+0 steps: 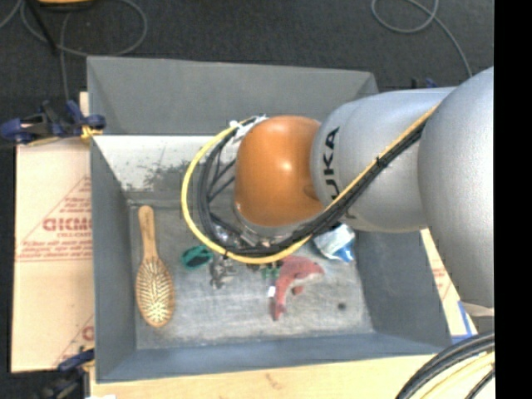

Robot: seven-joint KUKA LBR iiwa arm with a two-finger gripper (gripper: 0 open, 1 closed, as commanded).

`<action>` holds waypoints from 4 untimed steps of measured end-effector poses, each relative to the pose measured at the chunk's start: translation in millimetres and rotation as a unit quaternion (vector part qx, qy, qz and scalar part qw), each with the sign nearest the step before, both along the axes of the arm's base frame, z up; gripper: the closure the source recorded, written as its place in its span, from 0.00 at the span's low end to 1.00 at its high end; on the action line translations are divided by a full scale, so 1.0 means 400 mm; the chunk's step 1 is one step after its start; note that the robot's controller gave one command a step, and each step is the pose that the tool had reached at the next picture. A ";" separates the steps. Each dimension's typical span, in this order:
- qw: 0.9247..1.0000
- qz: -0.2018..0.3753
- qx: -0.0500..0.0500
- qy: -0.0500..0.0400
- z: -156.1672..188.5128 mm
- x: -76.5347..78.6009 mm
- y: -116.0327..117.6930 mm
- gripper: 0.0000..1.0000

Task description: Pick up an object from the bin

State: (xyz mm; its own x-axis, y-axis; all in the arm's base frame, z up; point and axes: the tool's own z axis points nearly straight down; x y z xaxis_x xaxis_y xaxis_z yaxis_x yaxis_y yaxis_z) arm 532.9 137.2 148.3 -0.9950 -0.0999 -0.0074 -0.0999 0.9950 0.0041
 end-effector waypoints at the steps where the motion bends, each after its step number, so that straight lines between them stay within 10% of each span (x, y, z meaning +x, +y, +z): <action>1: 1.000 -0.003 -0.006 0.008 -0.051 0.016 -0.038 1.00; 2: 1.000 0.024 -0.003 0.003 -0.036 -0.023 -0.037 0.00; 3: 1.000 0.024 -0.002 0.002 -0.035 -0.022 -0.034 0.00; 4: 1.000 0.004 -0.001 0.001 -0.024 0.001 -0.159 0.00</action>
Offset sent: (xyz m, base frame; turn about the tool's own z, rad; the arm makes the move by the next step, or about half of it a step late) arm -0.0098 -0.0125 -0.0143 -0.0516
